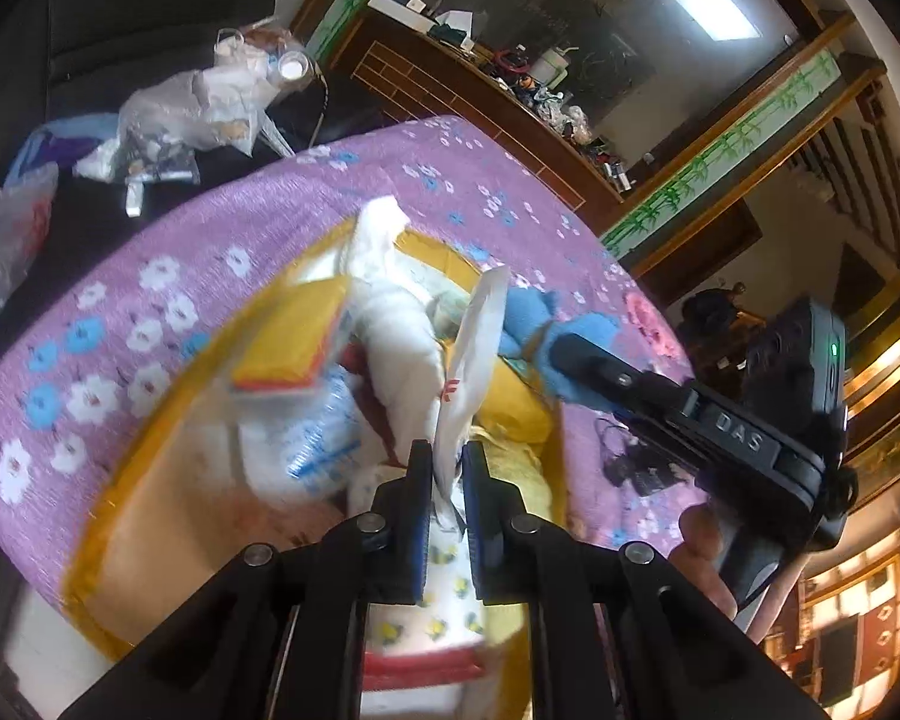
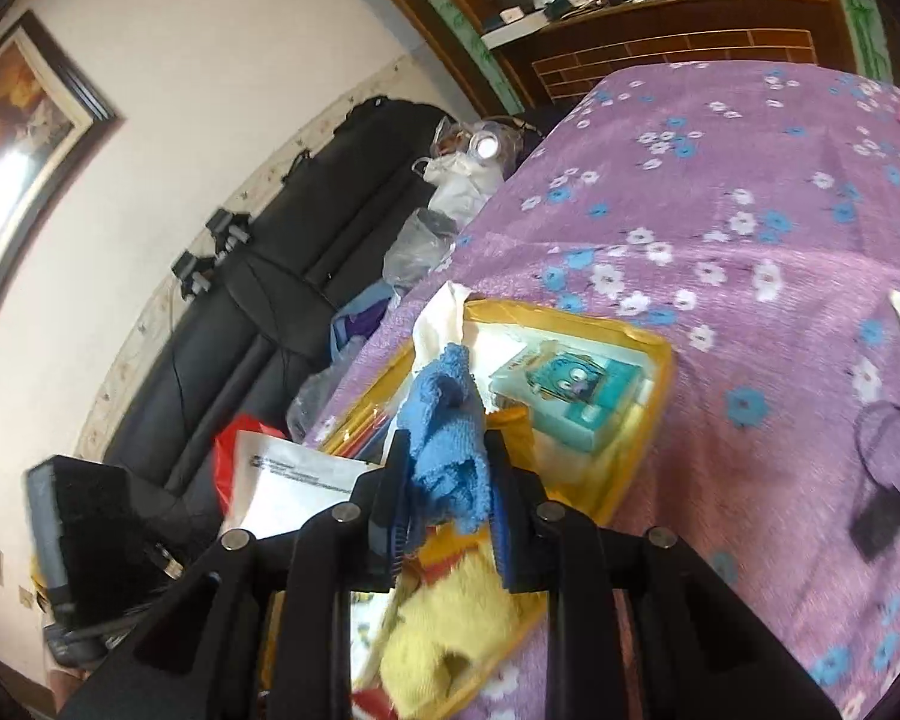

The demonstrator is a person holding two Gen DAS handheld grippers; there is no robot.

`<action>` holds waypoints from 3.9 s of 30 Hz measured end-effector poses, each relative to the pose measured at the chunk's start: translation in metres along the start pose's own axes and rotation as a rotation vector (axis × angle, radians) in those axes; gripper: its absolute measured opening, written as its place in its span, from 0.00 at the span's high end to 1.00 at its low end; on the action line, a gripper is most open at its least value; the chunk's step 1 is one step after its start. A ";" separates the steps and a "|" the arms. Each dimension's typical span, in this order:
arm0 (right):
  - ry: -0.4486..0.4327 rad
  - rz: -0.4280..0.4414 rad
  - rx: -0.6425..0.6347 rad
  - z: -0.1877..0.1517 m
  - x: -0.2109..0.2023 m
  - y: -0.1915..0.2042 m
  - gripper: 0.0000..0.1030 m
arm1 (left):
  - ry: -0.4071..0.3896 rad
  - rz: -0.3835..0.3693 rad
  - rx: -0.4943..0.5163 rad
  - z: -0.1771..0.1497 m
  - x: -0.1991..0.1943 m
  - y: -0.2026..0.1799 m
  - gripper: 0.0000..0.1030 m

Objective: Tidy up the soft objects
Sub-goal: 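Carry the paper strip and blue cloth into the foam box and release, then grasp the small green-printed sachet with the left gripper, then hold the small sachet with left gripper while right grasps the large green-printed sachet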

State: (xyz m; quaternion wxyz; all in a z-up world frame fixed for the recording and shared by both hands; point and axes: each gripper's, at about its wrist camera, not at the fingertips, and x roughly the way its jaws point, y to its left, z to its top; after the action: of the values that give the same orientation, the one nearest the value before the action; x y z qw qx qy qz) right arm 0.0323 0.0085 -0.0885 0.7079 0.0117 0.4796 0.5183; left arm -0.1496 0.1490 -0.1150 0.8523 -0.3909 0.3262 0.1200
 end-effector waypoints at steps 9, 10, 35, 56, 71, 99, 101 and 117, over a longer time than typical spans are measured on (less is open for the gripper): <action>-0.036 -0.018 -0.009 -0.003 -0.009 0.005 0.43 | -0.104 0.085 0.092 -0.005 -0.019 -0.010 0.33; -0.054 -0.022 -0.017 -0.005 -0.017 0.006 0.39 | -0.107 0.090 0.098 -0.005 -0.021 -0.012 0.33; -0.248 -0.079 0.104 -0.006 -0.181 -0.144 0.19 | -0.049 0.120 0.322 -0.047 0.013 -0.172 0.24; -0.199 -0.161 0.346 0.005 -0.162 -0.284 0.19 | 0.257 0.065 0.272 -0.002 0.169 -0.233 0.22; -0.241 -0.167 0.544 -0.006 -0.176 -0.318 0.19 | 0.535 0.115 0.388 0.022 0.331 -0.310 0.46; -0.134 -0.307 0.443 0.045 -0.135 -0.326 0.21 | 0.210 -0.039 0.179 0.018 0.100 -0.187 0.76; -0.114 -0.344 0.441 0.056 -0.126 -0.332 0.30 | 0.206 -0.048 0.153 0.012 0.083 -0.169 0.75; -0.286 -0.342 0.357 0.041 -0.176 -0.262 0.66 | 0.191 -0.084 0.112 -0.005 0.054 -0.136 0.75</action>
State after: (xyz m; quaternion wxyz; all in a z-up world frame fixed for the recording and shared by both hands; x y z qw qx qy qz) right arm 0.2489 -0.2239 -0.0837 0.8322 0.1280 0.4537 0.2919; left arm -0.0483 0.0525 -0.0727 0.8420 -0.3658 0.3956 0.0282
